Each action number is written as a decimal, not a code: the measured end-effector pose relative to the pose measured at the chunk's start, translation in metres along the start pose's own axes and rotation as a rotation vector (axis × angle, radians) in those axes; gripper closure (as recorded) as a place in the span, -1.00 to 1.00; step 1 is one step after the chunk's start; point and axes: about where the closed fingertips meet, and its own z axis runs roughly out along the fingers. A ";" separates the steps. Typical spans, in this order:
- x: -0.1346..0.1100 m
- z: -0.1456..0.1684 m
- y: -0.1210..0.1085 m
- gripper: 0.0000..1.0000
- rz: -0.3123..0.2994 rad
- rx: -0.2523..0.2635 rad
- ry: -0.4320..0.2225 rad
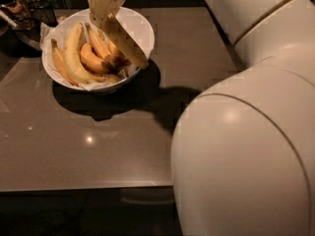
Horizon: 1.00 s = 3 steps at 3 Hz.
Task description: Pick banana from white bowl
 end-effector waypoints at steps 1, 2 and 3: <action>-0.004 0.002 -0.001 1.00 -0.001 0.004 -0.010; -0.004 -0.002 0.006 1.00 -0.012 -0.008 -0.002; 0.012 -0.013 0.034 1.00 -0.010 -0.058 0.002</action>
Offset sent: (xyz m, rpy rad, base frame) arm -0.0185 -0.0022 0.0134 -0.0252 0.0281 0.0385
